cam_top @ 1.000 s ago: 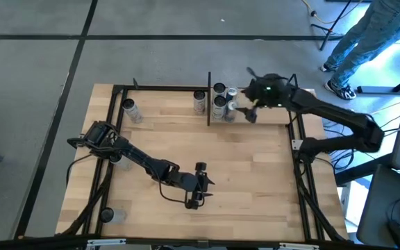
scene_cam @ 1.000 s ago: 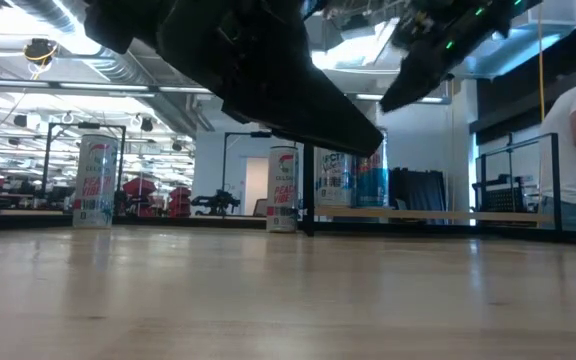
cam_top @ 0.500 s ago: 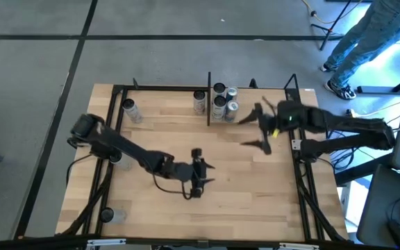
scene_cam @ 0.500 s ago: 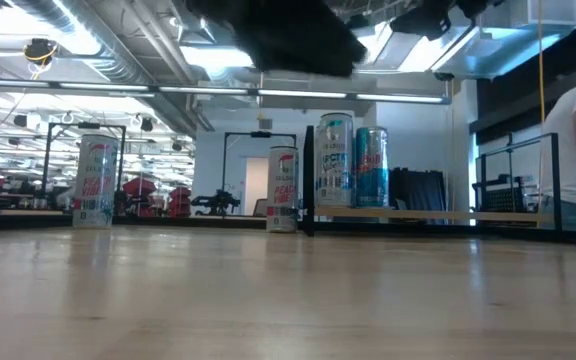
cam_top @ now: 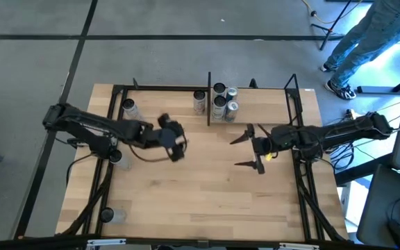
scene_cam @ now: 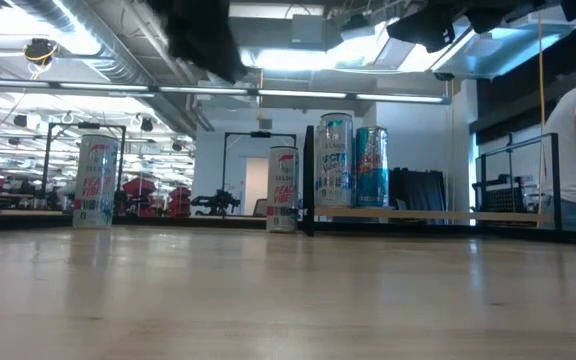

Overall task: Place canned beverage on shelf
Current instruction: Put the top left black soda can on the shelf

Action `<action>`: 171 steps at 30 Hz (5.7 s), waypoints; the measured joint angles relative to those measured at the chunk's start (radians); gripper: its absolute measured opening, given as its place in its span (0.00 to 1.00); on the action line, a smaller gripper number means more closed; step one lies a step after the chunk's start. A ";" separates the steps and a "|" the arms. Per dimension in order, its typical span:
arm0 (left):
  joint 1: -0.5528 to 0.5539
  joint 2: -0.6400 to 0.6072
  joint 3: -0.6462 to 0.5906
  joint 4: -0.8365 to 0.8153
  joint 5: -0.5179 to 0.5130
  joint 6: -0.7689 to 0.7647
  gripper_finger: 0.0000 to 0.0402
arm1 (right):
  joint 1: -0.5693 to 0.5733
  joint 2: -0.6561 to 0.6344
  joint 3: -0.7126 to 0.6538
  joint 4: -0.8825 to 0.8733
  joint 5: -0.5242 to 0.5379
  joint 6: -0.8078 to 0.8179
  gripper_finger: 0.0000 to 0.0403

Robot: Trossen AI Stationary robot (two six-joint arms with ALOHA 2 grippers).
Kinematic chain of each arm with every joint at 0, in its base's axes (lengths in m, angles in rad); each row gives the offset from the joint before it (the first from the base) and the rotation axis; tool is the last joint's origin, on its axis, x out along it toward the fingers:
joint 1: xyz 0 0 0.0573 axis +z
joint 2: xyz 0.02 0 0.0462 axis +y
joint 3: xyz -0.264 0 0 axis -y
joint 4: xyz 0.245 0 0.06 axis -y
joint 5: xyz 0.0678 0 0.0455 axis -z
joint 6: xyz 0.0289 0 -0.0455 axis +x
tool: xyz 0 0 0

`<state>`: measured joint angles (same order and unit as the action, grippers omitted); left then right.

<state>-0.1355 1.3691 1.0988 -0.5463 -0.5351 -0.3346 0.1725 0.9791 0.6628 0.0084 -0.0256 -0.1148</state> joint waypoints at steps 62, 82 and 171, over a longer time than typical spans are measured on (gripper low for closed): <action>0.867 -0.042 0.000 -0.705 0.172 0.023 0.93 | -0.003 0.029 0.000 0.054 0.348 -0.305 0.89; 0.810 -0.101 -0.003 -0.709 0.145 0.004 0.93 | -0.003 0.051 0.000 0.068 0.272 -0.275 0.89; 0.015 0.664 0.677 -0.461 0.506 0.232 0.63 | -0.002 0.120 -0.179 0.132 0.189 0.145 0.89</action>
<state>-0.1204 2.0330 1.7758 -1.0077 -0.0289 -0.1028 0.1703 1.0992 0.4839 0.1402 0.1638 0.0299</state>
